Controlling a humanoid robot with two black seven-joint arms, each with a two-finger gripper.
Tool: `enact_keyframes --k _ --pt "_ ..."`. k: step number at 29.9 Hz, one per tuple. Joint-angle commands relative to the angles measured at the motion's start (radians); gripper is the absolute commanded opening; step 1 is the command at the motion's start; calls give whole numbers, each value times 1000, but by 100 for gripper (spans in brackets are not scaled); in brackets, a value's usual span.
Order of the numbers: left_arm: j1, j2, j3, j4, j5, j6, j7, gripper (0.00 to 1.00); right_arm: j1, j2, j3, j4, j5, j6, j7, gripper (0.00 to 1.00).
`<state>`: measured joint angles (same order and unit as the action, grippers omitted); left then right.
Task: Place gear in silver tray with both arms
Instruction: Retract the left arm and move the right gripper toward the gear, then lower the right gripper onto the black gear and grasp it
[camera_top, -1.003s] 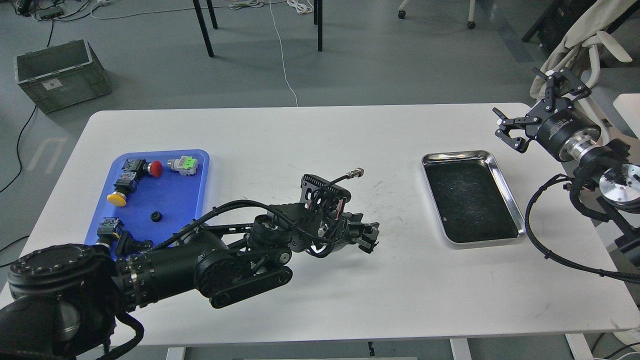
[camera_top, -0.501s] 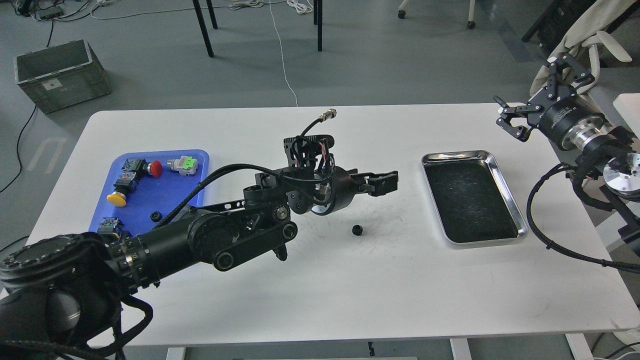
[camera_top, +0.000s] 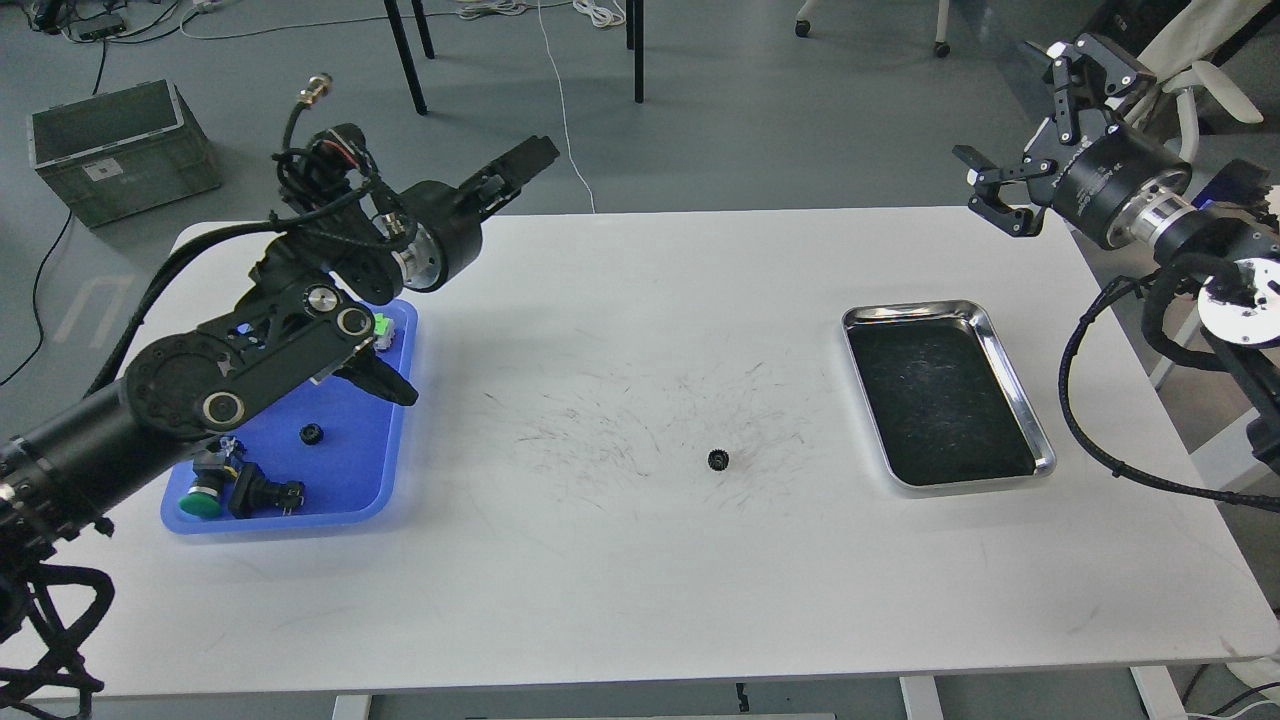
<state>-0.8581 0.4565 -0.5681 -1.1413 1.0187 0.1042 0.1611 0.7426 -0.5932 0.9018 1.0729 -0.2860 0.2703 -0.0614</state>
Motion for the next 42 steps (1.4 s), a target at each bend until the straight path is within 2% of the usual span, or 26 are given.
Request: enact_keyframes --k 1,3,7,13,16,20,23,42 --pt "43 79 -82 8 -178 54 -43 98 0 10 0 83 -172 -16 -1 99" --pt "83 112 -139 14 -267 55 -73 98 -3 10 -4 126 -252 -16 -12 99" --pt "192 163 -220 47 -412 29 -104 98 7 35 -75 176 -424 -16 -26 99" --pt "358 159 -370 112 -565 -165 -221 98 104 64 -306 249 -720 -16 -58 99" --pt "401 128 -411 121 -555 -195 -261 98 167 70 -450 291 -811 -8 -61 99" --pt "415 110 -417 120 -548 -196 -268 98 251 58 -660 337 -955 23 -83 99" --pt "415 110 -414 120 -548 -195 -268 98 294 65 -744 328 -1051 38 -87 99" --pt "418 116 -409 112 -509 -196 -299 98 247 231 -880 180 -1194 38 -90 97"
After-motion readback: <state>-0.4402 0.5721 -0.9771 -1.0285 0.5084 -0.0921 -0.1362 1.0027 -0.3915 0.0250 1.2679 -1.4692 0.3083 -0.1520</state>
